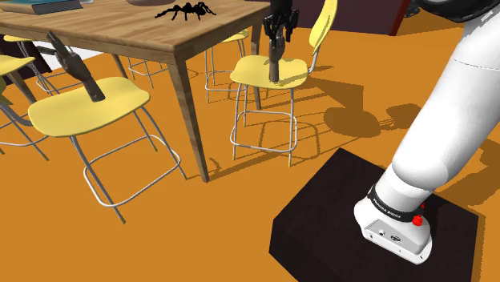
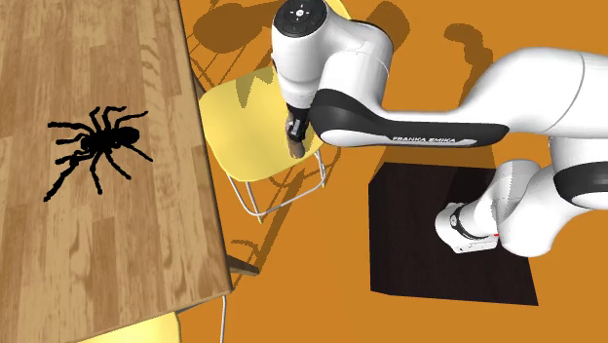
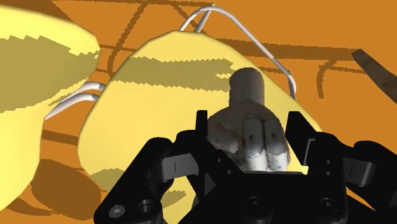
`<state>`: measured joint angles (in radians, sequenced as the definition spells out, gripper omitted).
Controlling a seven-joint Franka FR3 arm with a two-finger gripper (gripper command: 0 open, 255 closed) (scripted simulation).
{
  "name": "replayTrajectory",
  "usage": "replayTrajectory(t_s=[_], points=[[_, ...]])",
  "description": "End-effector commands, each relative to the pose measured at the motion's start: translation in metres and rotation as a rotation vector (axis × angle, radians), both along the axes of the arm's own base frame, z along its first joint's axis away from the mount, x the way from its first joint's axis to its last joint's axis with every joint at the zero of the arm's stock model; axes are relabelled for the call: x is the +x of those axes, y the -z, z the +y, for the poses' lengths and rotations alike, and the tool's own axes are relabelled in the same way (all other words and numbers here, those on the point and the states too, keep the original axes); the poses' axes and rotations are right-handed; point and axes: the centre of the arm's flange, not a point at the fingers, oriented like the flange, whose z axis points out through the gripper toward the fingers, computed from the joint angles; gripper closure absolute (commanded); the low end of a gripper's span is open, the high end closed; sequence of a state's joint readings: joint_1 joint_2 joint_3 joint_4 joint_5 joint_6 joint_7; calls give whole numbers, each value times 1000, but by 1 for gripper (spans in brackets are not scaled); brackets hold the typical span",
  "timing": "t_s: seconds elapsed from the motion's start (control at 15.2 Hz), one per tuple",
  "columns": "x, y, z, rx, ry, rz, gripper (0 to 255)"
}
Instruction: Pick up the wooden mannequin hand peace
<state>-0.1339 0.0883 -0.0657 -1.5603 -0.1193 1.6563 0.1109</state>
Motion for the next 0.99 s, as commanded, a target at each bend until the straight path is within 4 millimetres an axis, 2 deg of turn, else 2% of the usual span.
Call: replayTrajectory(t_s=[0.0,0.79,0.92], points=[[0,-10,0,0,0,0,255],[0,-73,0,0,0,0,255],[0,-74,0,0,0,0,255]])
